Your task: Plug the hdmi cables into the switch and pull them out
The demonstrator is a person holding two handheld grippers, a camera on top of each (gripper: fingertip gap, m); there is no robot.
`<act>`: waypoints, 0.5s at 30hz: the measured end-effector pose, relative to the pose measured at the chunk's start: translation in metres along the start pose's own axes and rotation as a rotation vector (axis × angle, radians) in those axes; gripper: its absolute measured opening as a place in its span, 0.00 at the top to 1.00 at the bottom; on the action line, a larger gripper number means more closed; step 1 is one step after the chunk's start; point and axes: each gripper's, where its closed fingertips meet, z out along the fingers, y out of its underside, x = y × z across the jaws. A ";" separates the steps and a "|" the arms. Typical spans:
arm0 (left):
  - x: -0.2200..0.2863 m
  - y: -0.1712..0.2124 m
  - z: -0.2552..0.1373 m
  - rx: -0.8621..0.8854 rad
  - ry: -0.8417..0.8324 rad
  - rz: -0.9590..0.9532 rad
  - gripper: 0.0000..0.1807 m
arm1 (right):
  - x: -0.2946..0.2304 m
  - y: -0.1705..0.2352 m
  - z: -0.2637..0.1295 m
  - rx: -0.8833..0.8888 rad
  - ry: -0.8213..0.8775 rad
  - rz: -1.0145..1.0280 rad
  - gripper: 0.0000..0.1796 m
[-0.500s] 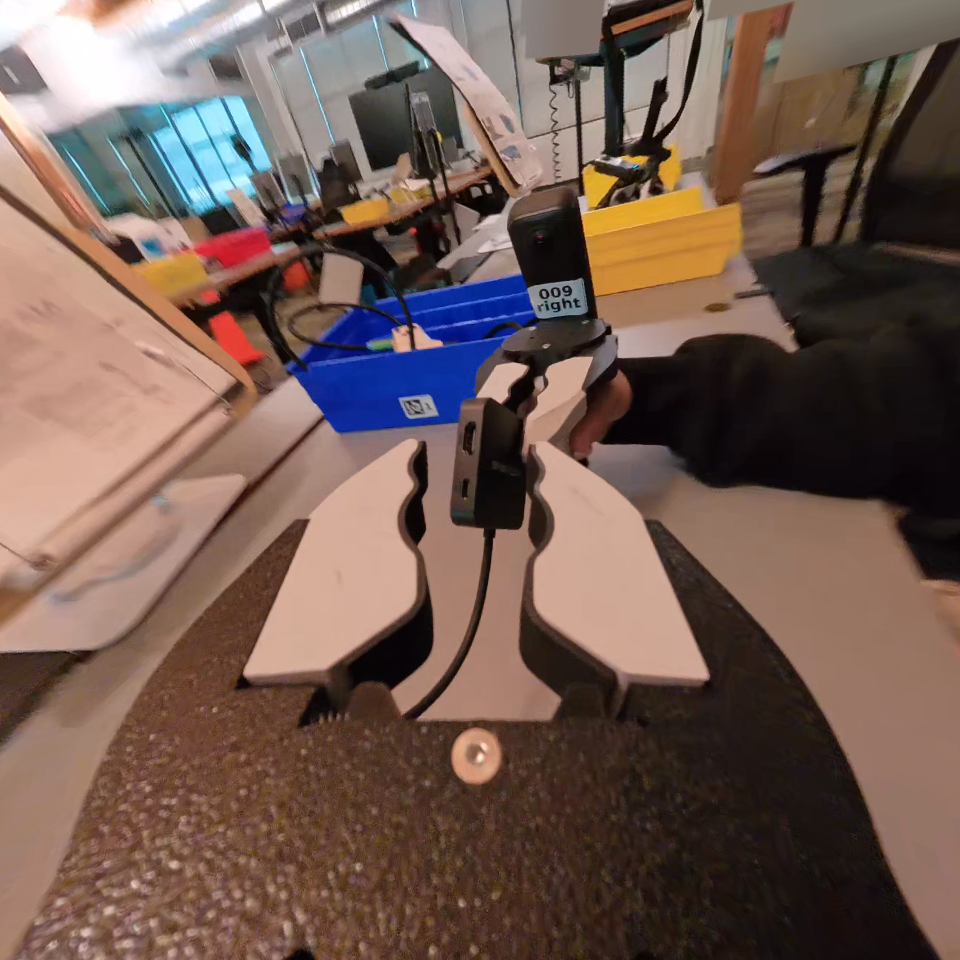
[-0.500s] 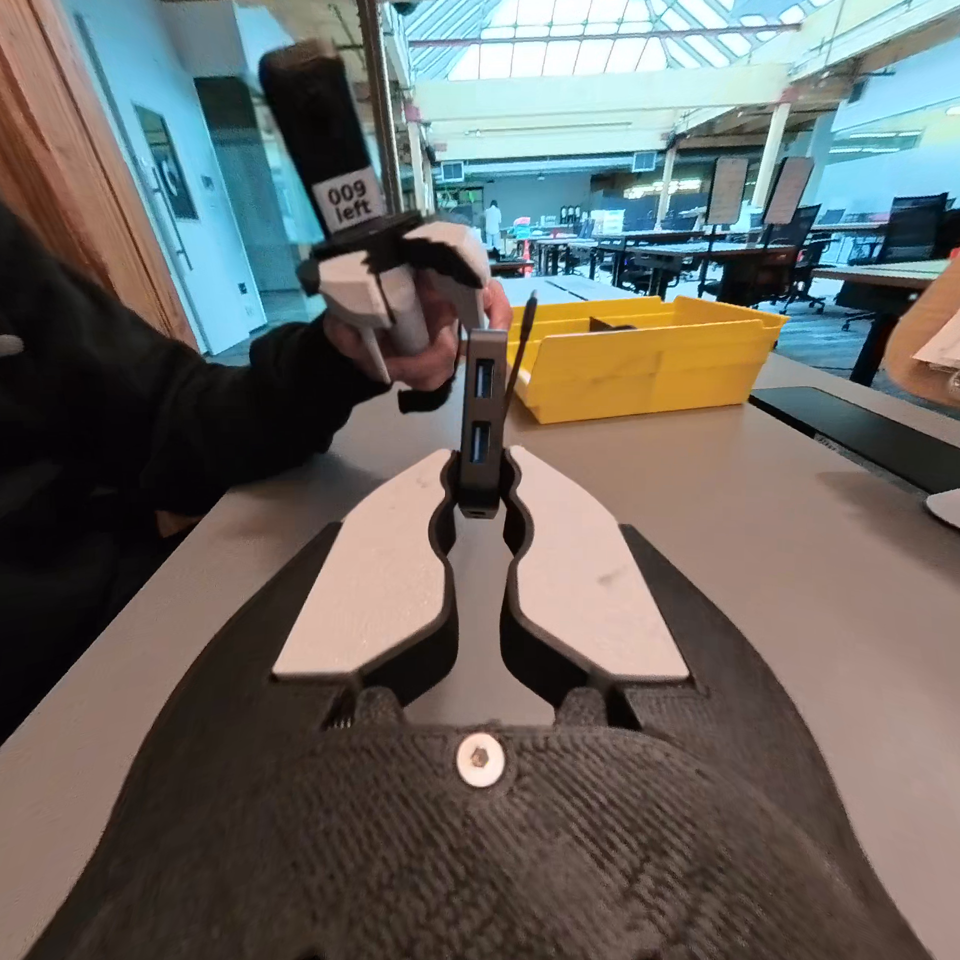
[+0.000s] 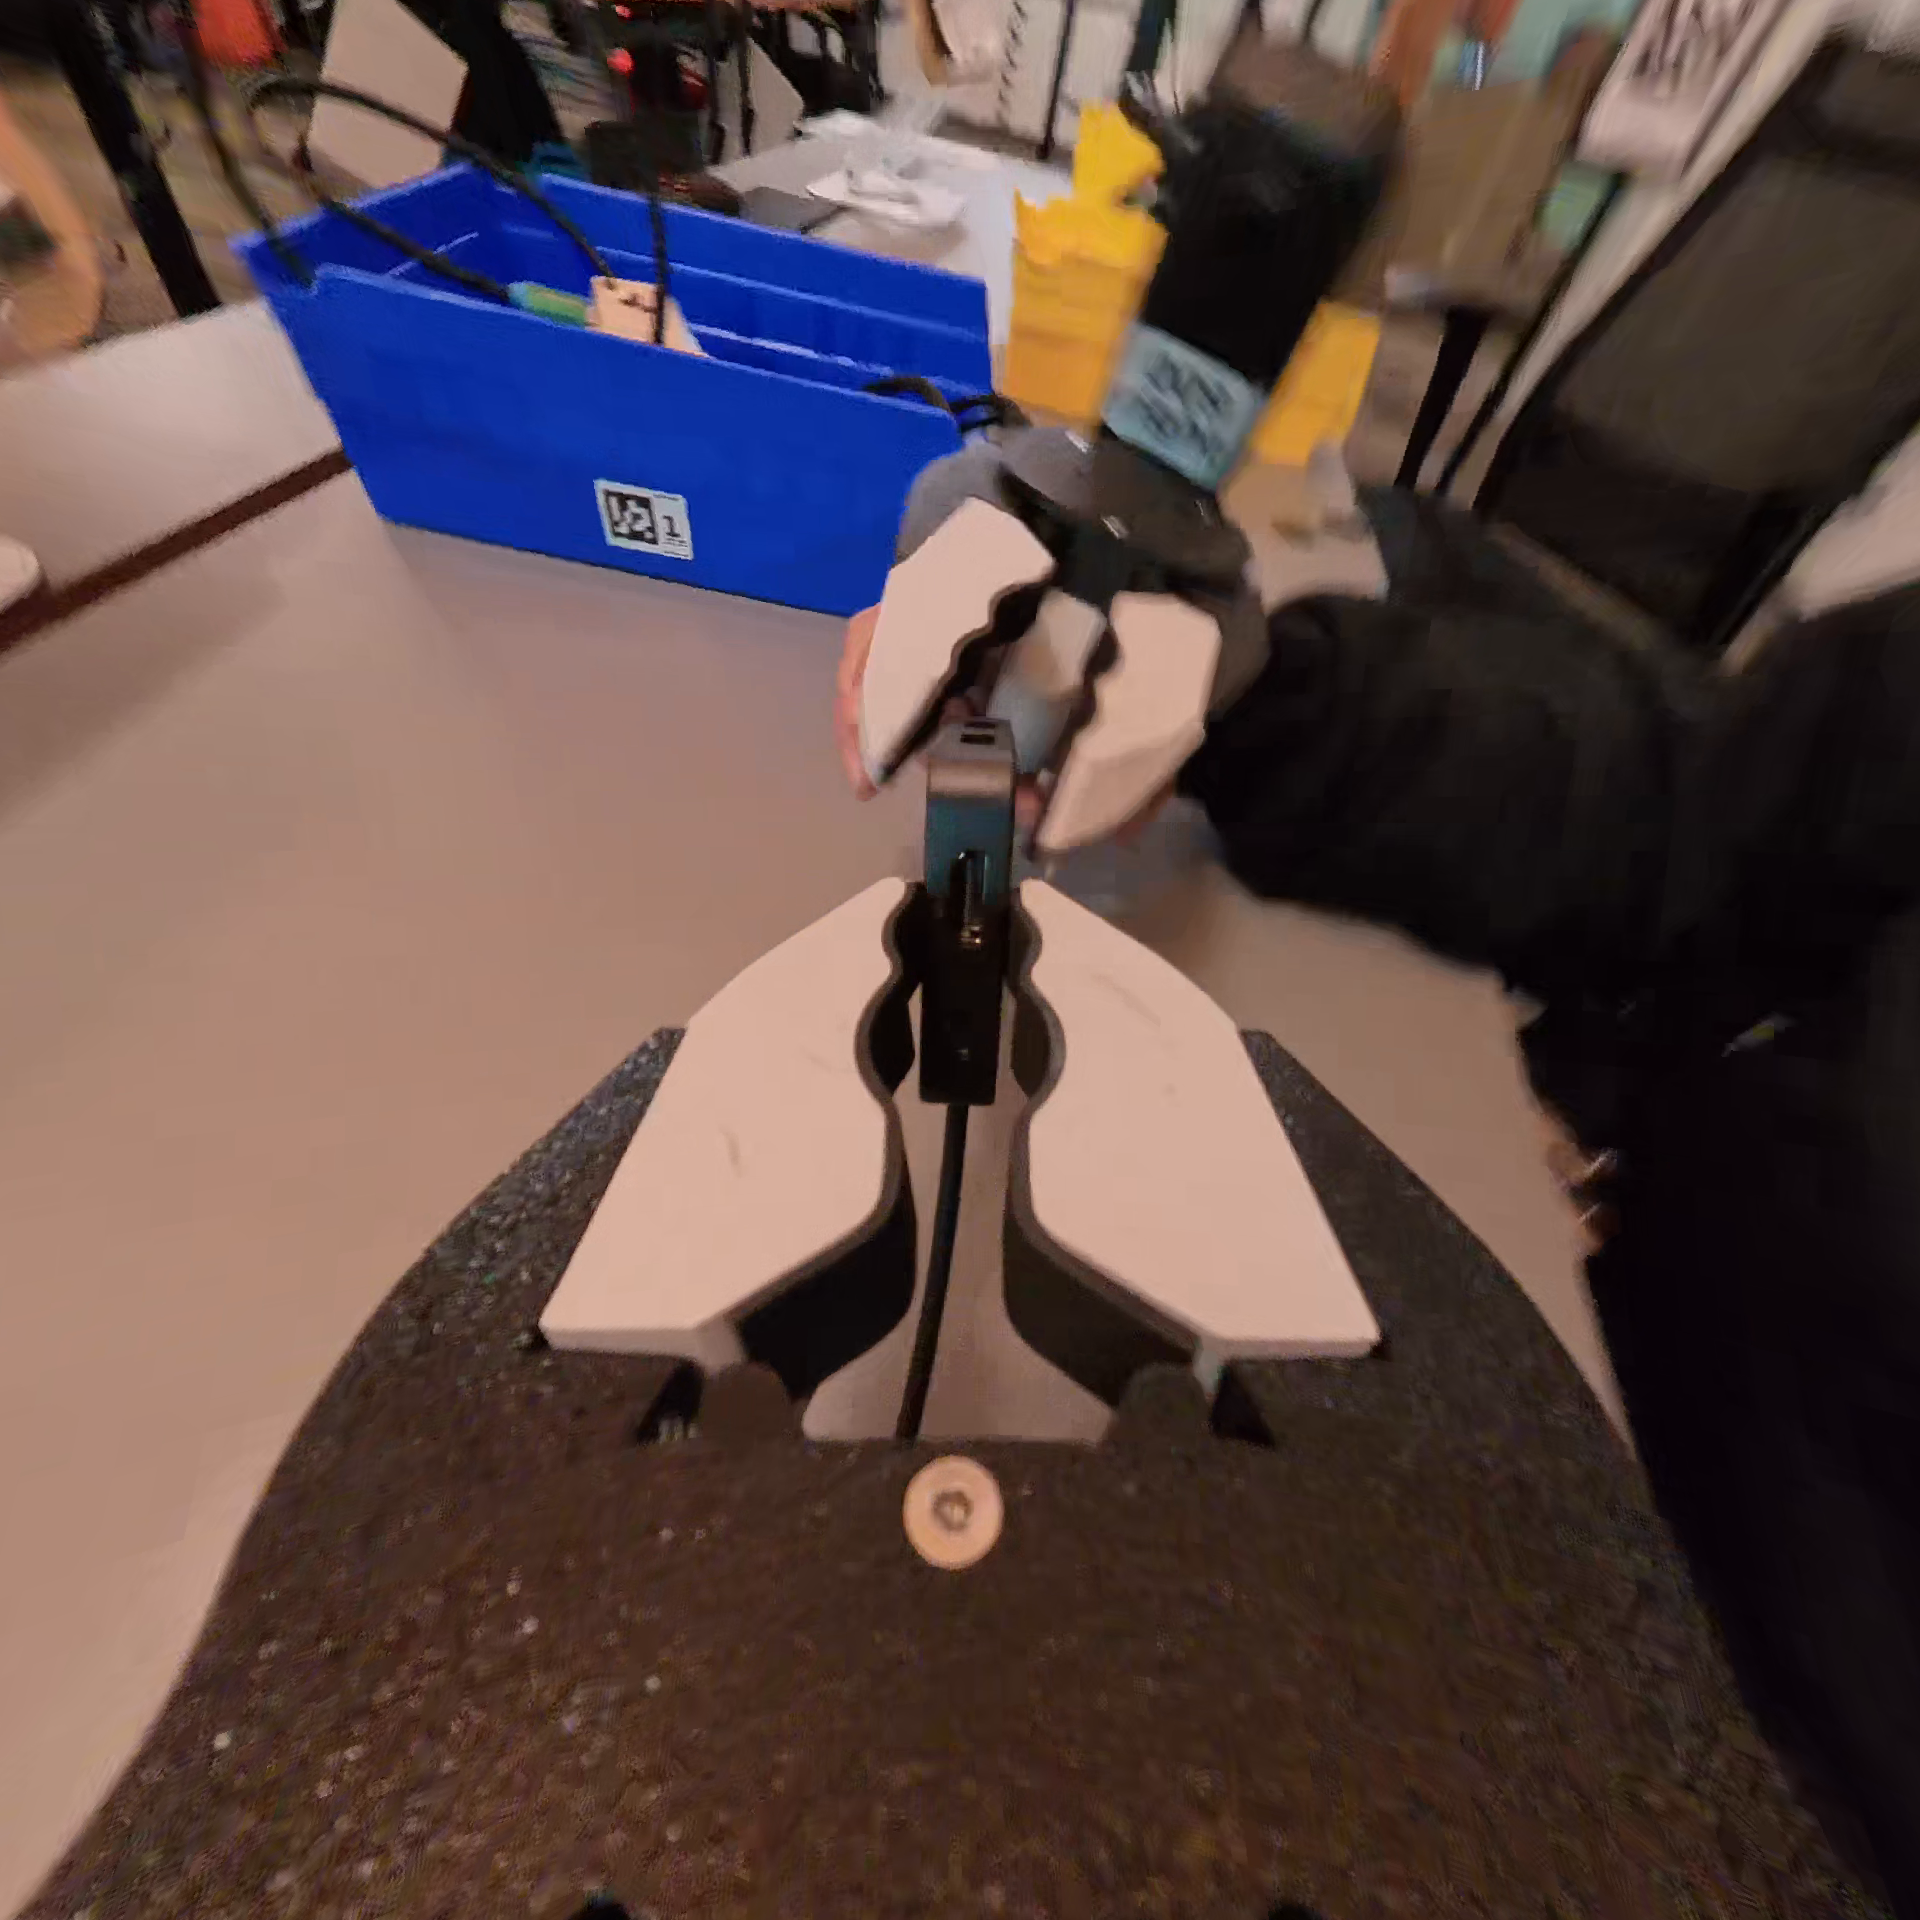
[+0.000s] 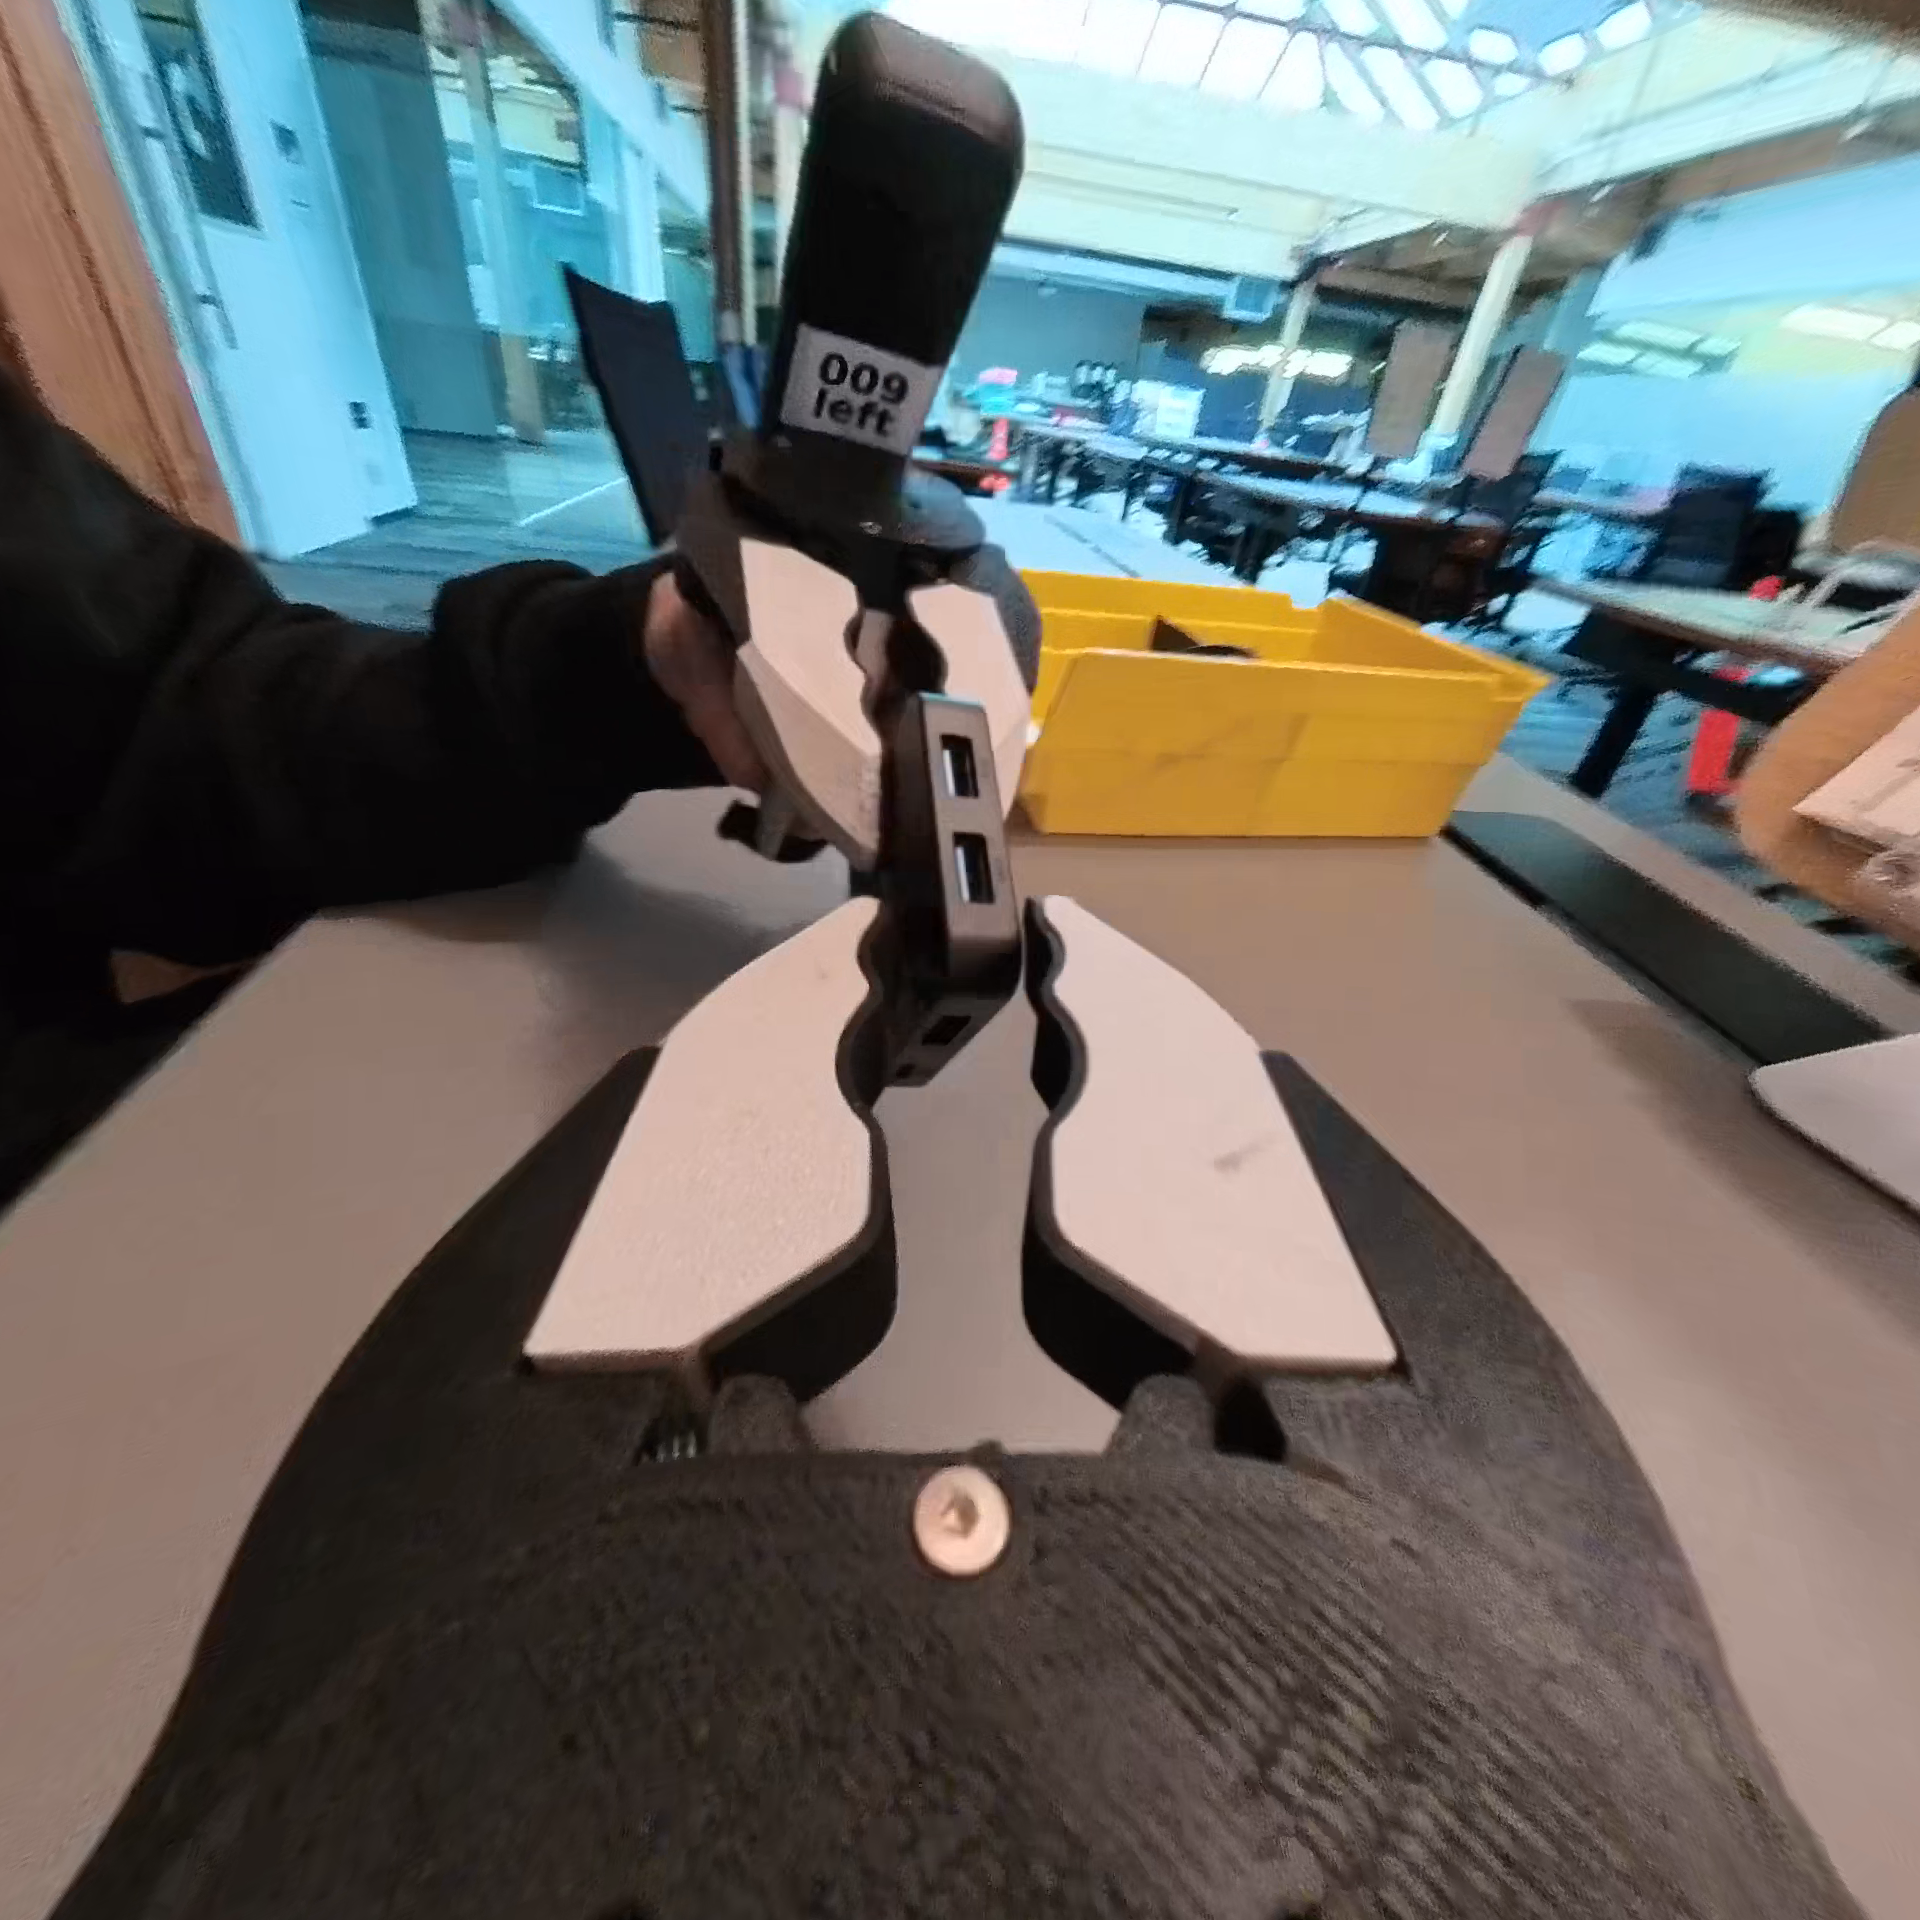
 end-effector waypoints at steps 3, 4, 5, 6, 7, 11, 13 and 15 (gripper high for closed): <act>-0.009 -0.016 -0.009 0.164 0.095 -0.336 0.92 | 0.011 -0.010 0.000 0.072 0.183 -0.250 0.60; -0.008 -0.020 -0.013 0.212 0.163 -0.441 0.92 | 0.011 -0.013 0.002 0.088 0.211 -0.280 0.54; -0.007 -0.021 -0.015 0.241 0.219 -0.530 0.92 | 0.011 -0.016 0.004 0.102 0.220 -0.287 0.52; -0.008 -0.020 -0.015 0.252 0.261 -0.601 0.92 | 0.008 -0.018 0.006 0.112 0.217 -0.295 0.49; -0.007 -0.019 -0.014 0.256 0.301 -0.661 0.92 | 0.007 -0.019 0.008 0.112 0.217 -0.313 0.45; -0.001 -0.018 -0.012 0.272 0.437 -0.810 0.92 | 0.001 -0.013 0.010 0.058 0.187 -0.376 0.42; 0.000 -0.016 -0.010 0.261 0.450 -0.824 0.92 | 0.001 -0.016 0.008 0.073 0.182 -0.369 0.42; 0.000 -0.015 -0.009 0.260 0.453 -0.840 0.92 | -0.001 -0.011 0.008 0.046 0.149 -0.374 0.51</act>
